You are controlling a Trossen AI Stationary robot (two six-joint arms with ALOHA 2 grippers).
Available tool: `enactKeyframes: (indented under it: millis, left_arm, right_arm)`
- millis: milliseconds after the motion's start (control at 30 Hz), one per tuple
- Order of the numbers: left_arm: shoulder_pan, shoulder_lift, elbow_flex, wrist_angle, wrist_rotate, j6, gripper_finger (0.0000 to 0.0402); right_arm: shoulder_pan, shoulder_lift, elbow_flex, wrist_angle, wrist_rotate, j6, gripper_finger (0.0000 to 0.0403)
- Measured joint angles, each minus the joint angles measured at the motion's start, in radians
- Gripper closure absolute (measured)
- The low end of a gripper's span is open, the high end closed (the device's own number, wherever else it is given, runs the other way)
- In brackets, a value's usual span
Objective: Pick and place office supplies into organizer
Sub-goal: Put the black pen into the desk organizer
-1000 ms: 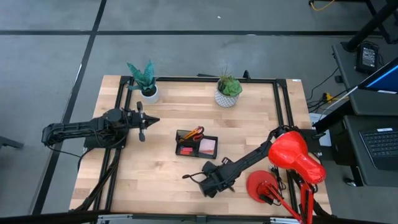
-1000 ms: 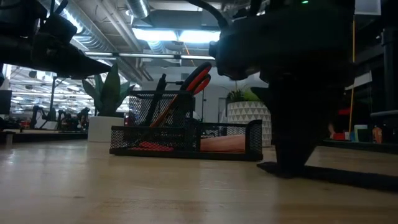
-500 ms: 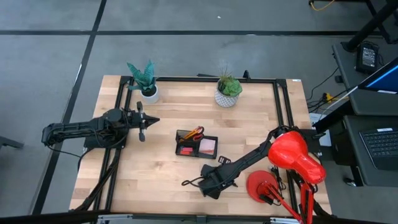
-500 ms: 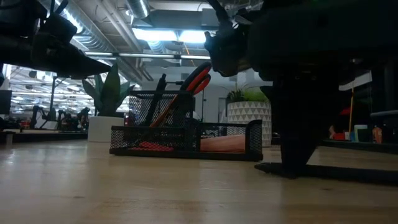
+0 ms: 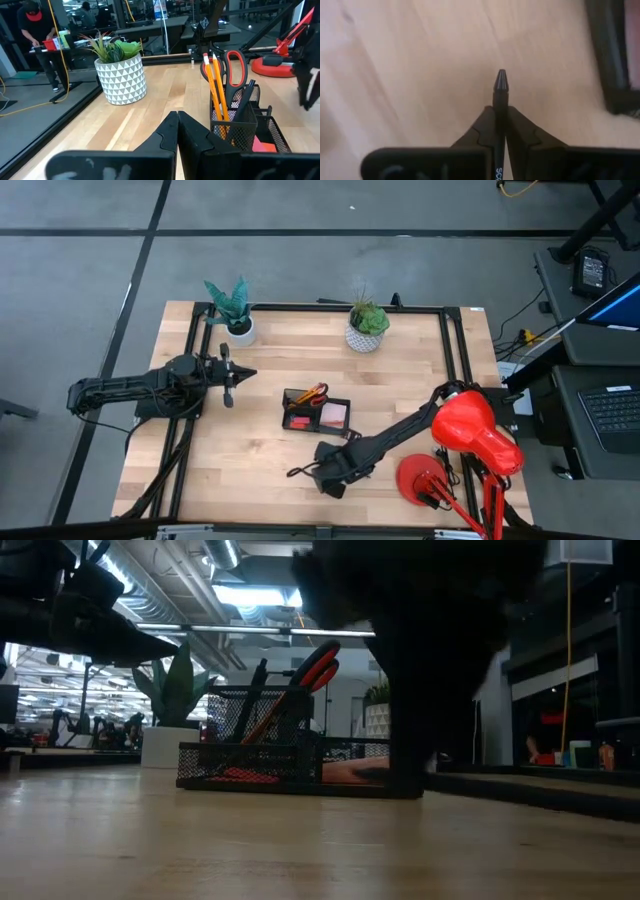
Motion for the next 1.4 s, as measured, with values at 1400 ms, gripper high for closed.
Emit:
enactKeyframes:
  millis: [1400]
  left_arm:
    - [0.000, 0.000, 0.000, 0.000, 0.000, 0.010, 0.0400]
  right_arm:
    - [-0.275, -0.184, -0.079, 0.943, 0.263, -0.844, 0.0385]
